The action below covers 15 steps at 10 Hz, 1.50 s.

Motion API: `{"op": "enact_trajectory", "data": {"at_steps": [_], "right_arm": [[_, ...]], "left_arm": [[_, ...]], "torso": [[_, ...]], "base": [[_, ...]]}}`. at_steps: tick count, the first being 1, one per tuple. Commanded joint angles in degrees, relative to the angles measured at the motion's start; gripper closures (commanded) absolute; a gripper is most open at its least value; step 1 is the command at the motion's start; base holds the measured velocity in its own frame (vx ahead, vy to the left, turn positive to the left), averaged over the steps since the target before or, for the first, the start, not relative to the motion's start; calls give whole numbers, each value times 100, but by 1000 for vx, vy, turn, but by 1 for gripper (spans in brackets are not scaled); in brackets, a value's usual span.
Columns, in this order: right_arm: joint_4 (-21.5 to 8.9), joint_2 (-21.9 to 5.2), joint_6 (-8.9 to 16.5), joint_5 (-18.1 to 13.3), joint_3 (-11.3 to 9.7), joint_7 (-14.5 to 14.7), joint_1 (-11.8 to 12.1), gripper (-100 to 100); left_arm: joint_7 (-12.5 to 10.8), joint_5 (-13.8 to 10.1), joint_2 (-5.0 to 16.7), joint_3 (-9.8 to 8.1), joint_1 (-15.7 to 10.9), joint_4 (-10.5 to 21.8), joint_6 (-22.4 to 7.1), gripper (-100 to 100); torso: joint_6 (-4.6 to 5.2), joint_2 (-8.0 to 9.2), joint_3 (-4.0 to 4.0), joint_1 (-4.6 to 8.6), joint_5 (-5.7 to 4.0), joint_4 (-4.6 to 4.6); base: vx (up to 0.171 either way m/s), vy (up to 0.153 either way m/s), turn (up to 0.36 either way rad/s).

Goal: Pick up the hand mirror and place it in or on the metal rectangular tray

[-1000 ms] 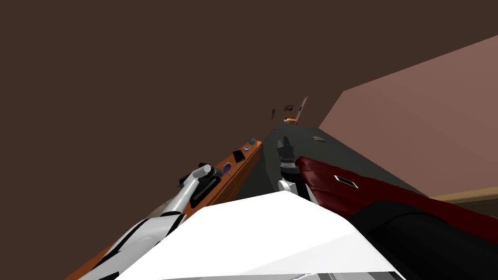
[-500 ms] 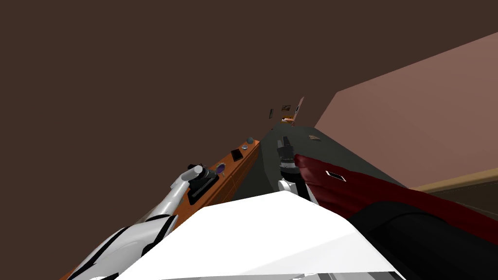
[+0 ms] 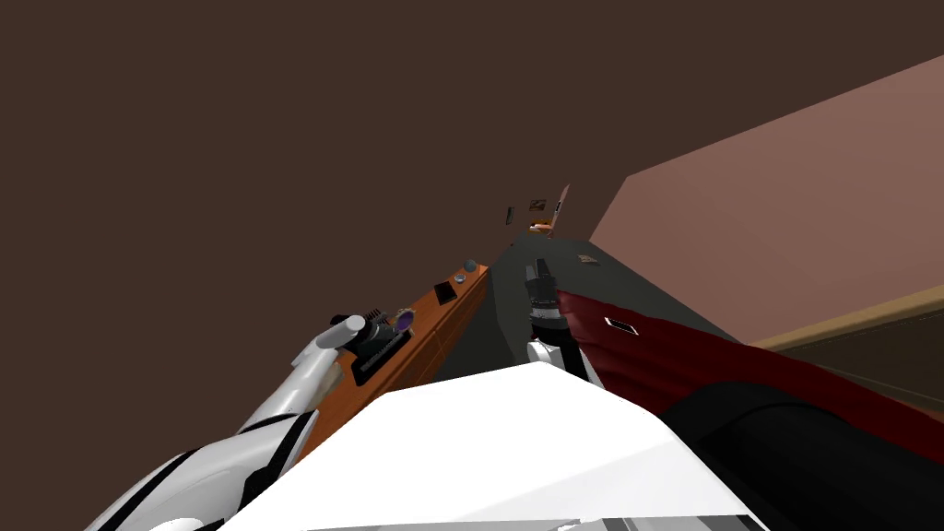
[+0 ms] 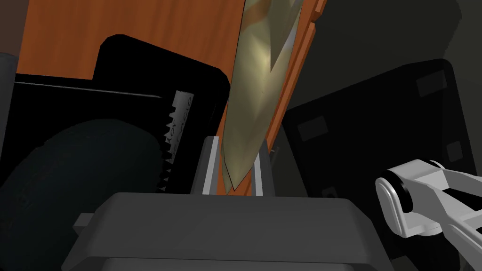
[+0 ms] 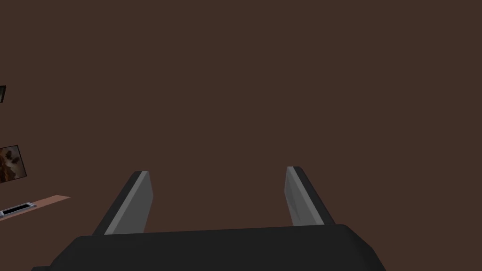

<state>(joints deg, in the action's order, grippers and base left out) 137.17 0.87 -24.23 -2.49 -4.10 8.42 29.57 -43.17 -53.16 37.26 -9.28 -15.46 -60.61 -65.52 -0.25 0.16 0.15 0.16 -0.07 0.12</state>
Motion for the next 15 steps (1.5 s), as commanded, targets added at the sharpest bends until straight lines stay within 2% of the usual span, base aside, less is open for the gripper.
{"op": "enact_trajectory", "data": {"at_steps": [1,3,6,10,15], "right_arm": [[0,0,0,0,0,0,0,0],[0,0,0,0,0,0,0,0],[0,0,0,0,0,0,1,0],[1,-1,-1,0,1,0,4,0],[1,-1,-1,0,0,0,3,0]], "left_arm": [[66,-92,159,-177,5,137,-6,100],[107,-202,384,-423,8,277,-49,100],[180,-360,674,-662,-127,465,-206,100],[255,-482,847,-624,-393,619,-457,100],[339,-599,988,-484,-700,791,-743,100]], "torso": [[0,0,0,0,0,0],[-1,-7,-2,-4,-2,2],[8,-29,-12,9,-5,2],[33,-139,-73,11,-4,-15],[34,-107,-54,16,-2,-8]], "base": [[-40,-32,-50],[-26,-34,-69],[63,-55,-113],[241,-21,-171],[196,-27,-126]]}}
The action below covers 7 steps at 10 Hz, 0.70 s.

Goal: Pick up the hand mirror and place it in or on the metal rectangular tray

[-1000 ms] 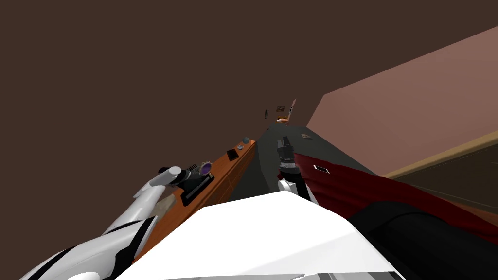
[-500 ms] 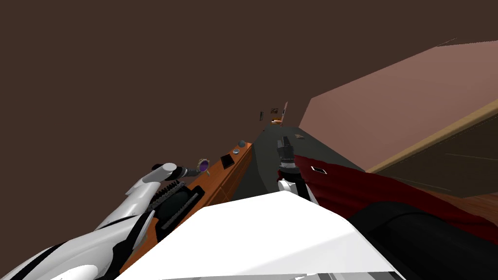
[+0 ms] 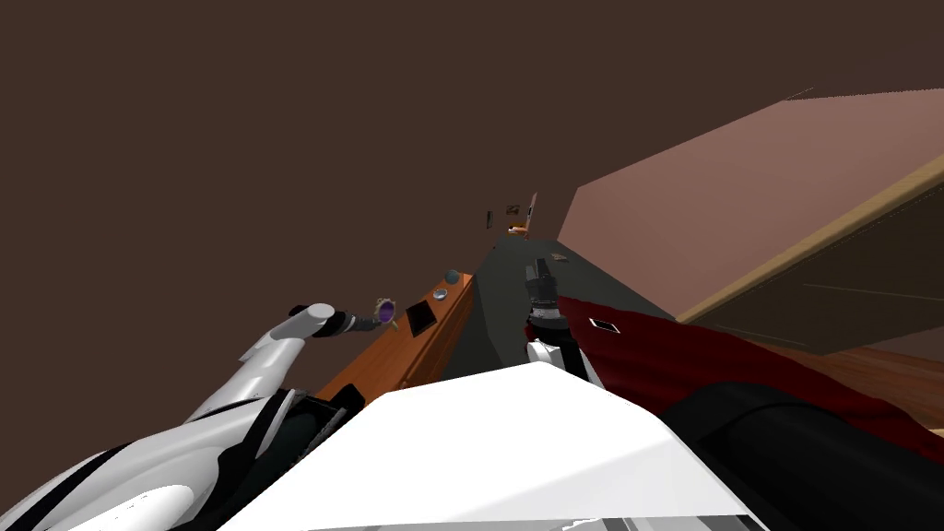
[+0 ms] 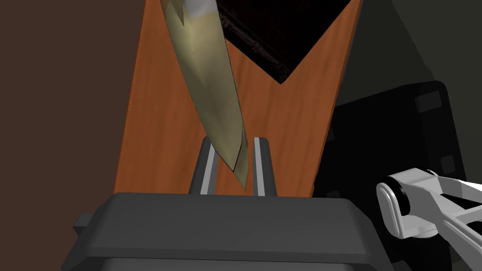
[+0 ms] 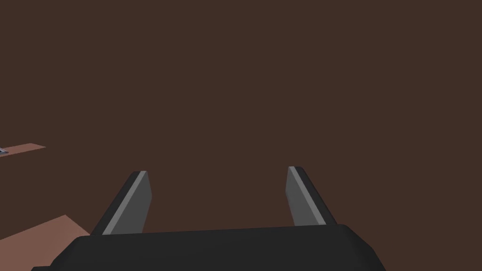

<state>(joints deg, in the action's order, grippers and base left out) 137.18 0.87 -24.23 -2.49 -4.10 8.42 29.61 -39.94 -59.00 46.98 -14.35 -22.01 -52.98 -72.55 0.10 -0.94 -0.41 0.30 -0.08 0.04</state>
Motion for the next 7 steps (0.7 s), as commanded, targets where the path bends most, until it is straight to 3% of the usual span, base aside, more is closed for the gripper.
{"op": "enact_trajectory", "data": {"at_steps": [1,4,5,6,7], "right_arm": [[0,0,0,0,0,0,0,0],[0,0,0,0,0,0,0,0],[0,0,0,0,0,0,0,0],[0,1,0,0,0,0,-1,0],[0,1,0,0,0,0,-2,0]], "left_arm": [[32,-35,37,55,-103,59,-92,100],[85,-95,96,195,-311,164,-273,100],[75,-87,87,160,-256,137,-225,100],[72,-92,87,161,-270,128,-235,-100],[72,-92,86,161,-272,127,-232,-100]], "torso": [[0,0,0,0,0,0],[4,3,1,13,-2,0],[5,10,6,14,-3,3],[-6,47,24,7,0,5],[-8,79,43,2,1,13]], "base": [[206,-10,-133],[212,-26,-140],[92,-9,-38],[20,-3,-2],[10,-2,-1]]}}
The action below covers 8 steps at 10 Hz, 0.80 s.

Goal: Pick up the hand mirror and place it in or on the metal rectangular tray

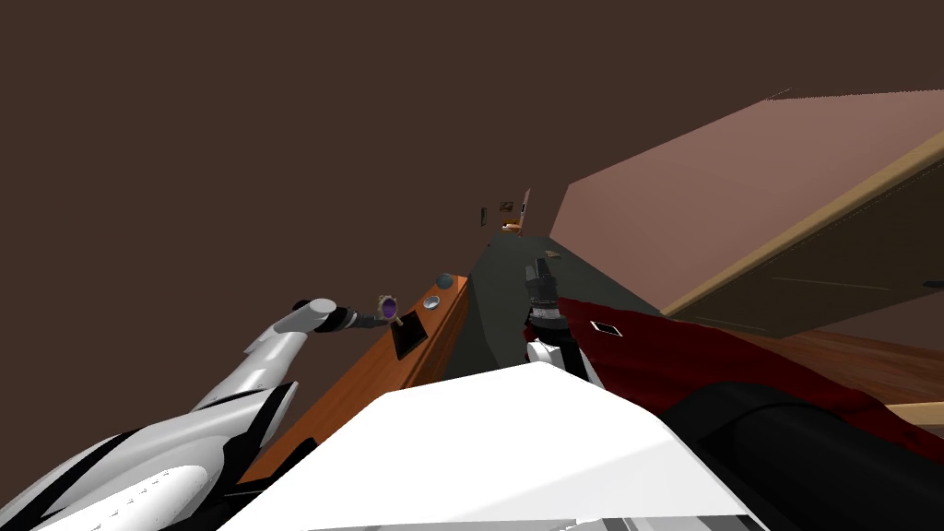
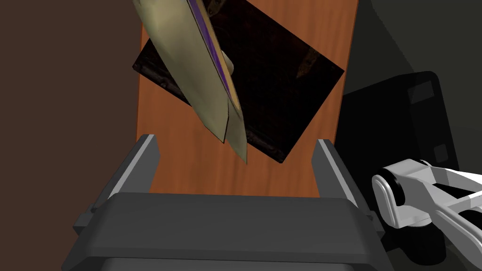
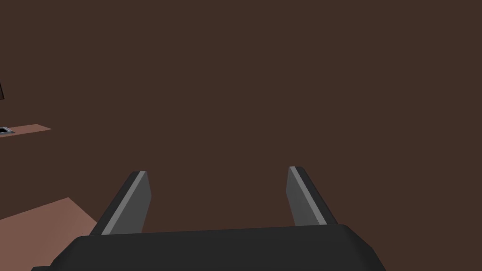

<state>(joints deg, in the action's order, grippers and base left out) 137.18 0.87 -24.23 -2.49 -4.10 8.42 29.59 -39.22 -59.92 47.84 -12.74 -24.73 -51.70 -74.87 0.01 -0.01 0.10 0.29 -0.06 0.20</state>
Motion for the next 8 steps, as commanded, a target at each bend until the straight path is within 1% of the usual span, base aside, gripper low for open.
{"op": "enact_trajectory", "data": {"at_steps": [1,3,4,5,8], "right_arm": [[0,0,0,0,0,0,0,0],[0,0,0,0,0,0,0,0],[0,0,0,0,0,0,0,0],[0,0,0,0,0,0,0,0],[0,0,0,0,0,0,0,0]], "left_arm": [[0,0,0,0,0,0,0,-100],[0,0,0,0,0,0,0,-100],[0,0,0,0,0,0,0,0],[-94,-83,149,-4,-33,-94,-180,-100],[-283,-248,448,-12,-98,-283,-539,-100]], "torso": [[0,0,0,0,0,0],[0,9,6,-1,0,2],[0,11,7,-1,0,3],[0,11,7,-1,0,3],[-1,8,6,7,-3,3]], "base": [[0,0,0],[0,0,0],[0,0,0],[7,-12,3],[13,-20,4]]}}
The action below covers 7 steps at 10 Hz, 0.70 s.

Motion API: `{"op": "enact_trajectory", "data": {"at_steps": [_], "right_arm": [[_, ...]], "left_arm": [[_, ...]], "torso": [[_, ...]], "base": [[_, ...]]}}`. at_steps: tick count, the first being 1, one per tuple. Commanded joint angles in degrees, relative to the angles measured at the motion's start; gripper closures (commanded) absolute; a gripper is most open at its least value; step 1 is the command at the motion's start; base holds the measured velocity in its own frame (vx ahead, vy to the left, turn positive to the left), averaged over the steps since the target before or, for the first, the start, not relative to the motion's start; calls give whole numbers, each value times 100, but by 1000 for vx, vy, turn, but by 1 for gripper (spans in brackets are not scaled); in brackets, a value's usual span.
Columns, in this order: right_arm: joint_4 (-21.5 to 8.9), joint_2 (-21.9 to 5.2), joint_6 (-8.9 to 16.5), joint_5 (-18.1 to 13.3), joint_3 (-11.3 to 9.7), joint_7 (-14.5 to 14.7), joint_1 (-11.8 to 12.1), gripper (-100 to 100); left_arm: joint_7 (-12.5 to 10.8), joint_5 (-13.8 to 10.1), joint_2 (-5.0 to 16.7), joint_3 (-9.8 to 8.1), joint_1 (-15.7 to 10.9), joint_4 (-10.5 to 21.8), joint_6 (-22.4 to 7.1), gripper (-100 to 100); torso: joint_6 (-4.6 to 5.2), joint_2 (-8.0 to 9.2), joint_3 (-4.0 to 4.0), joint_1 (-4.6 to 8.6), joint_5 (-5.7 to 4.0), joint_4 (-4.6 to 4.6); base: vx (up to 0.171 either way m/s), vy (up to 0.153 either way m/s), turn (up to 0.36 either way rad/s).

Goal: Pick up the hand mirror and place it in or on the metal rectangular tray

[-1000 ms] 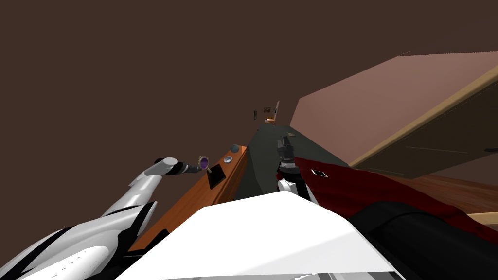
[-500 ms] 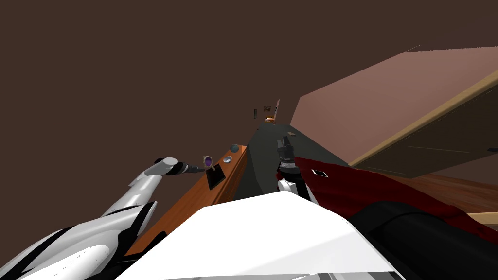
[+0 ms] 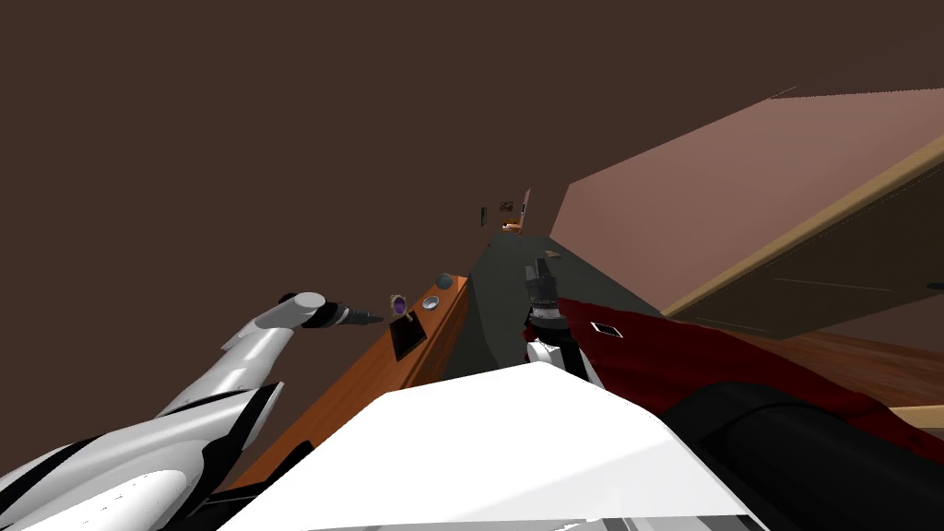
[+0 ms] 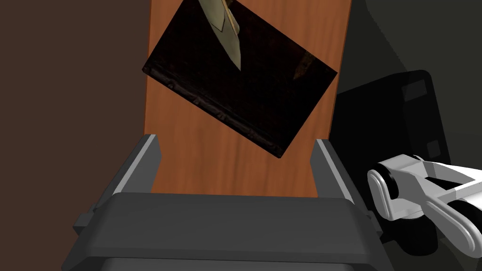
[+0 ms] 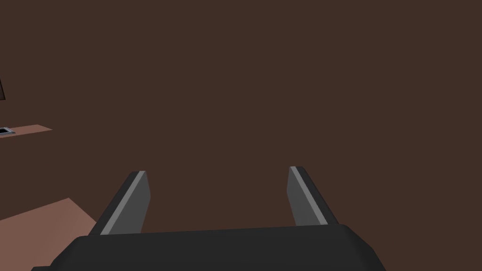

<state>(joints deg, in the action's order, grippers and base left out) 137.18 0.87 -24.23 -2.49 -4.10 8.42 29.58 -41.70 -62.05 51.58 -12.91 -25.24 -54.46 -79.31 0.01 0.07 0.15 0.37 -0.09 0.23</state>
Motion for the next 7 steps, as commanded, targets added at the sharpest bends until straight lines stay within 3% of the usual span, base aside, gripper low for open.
{"op": "enact_trajectory", "data": {"at_steps": [1,2,7], "right_arm": [[0,0,0,0,0,0,0,0],[0,0,0,0,0,0,0,0],[0,0,0,0,0,0,0,0]], "left_arm": [[0,0,0,0,0,0,0,-100],[-9,-6,9,0,-3,-4,-22,0],[-8,-6,8,0,-3,-3,-20,0]], "torso": [[0,0,0,0,0,0],[0,1,0,-4,2,0],[0,4,2,-8,3,0]], "base": [[6,-8,3],[0,0,0],[0,0,0]]}}
